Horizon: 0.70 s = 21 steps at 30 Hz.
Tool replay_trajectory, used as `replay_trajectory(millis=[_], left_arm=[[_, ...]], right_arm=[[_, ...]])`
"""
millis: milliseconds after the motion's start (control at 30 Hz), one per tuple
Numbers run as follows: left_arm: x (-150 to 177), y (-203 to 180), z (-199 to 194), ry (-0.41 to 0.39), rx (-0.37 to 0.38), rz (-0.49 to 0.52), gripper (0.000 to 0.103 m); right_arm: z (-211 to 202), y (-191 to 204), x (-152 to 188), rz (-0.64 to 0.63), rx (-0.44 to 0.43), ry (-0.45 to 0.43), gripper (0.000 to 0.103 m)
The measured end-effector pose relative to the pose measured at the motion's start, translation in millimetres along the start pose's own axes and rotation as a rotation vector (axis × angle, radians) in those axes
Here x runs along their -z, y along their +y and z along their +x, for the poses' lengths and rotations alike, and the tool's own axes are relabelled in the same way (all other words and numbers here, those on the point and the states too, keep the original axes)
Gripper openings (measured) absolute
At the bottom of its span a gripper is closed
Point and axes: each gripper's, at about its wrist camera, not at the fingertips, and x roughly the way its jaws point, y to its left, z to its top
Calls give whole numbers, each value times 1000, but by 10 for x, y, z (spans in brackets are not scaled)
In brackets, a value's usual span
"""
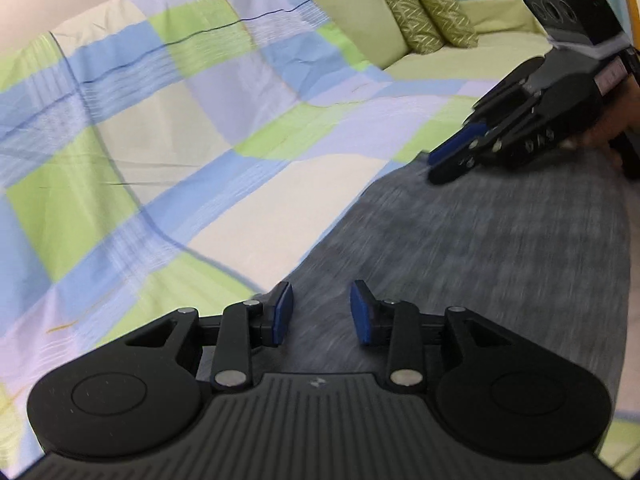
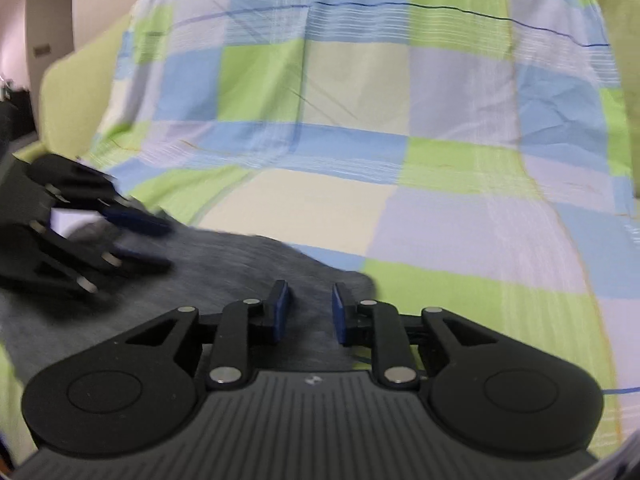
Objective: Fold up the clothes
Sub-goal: 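Fold the held shirt end over onto the shirt body with the right gripper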
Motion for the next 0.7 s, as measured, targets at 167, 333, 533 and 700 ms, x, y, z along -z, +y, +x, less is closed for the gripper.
replay_trajectory(millis=[167, 333, 533, 700], left_arm=[[223, 194, -109, 47, -72, -39, 42], [328, 440, -315, 94, -157, -67, 40], [-2, 220, -481, -22, -93, -100, 37], [38, -18, -214, 10, -48, -32, 40]], right_arm=[[-13, -17, 51, -42, 6, 14, 14], [-70, -11, 12, -59, 60, 41, 15], [-582, 364, -195, 1, 28, -73, 17], [-320, 686, -95, -89, -55, 18, 14]])
